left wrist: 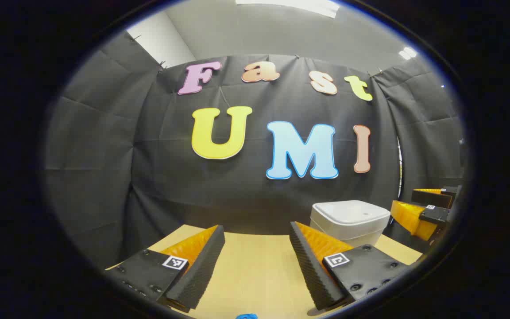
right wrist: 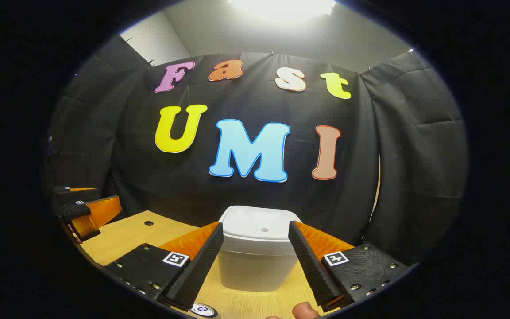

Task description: Press the lid of the desktop garbage bin to open it, pick up the crumpled paper on the desktop and throw it into the bin, then pick up the pop can on the desktop and drop it into the bin, and finally close the garbage bin lid.

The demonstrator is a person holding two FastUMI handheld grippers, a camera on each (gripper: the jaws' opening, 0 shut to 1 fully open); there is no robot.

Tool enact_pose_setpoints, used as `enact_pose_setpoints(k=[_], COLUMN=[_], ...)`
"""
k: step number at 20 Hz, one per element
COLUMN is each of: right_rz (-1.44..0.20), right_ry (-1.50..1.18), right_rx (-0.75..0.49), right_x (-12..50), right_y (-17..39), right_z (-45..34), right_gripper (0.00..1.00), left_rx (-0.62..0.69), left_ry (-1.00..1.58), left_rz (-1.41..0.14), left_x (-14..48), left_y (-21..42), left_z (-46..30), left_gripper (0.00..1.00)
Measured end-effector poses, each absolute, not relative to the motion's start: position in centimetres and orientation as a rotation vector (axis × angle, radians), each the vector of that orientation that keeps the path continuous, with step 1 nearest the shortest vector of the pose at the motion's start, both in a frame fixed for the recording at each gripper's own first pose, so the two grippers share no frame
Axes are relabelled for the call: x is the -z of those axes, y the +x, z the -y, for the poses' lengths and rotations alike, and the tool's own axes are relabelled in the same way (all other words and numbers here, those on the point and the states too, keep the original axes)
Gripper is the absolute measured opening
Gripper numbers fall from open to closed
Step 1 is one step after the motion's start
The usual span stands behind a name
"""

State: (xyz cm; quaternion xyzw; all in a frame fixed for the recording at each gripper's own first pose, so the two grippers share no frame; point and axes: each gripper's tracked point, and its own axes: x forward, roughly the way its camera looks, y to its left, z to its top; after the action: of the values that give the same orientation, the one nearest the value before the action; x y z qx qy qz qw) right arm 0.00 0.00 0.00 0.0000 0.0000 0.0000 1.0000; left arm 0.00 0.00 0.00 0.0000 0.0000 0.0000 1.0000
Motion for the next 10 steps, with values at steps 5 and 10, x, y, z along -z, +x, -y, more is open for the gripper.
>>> enact_pose_setpoints(k=[5,10], right_rz=[0.027,0.009], right_ry=[0.008,0.011], right_rx=[-0.005,-0.018], right_x=[-0.61,-0.1], right_y=[-0.13,-0.1], right_z=[0.05,-0.25], right_gripper=[0.94,0.94], left_rx=[-0.003,-0.003], left_ry=[0.004,0.004], left_rz=[0.002,0.003], left_x=[0.04,0.11], left_y=[-0.25,-0.3], left_z=[-0.14,-0.2], left_gripper=[0.97,0.97])
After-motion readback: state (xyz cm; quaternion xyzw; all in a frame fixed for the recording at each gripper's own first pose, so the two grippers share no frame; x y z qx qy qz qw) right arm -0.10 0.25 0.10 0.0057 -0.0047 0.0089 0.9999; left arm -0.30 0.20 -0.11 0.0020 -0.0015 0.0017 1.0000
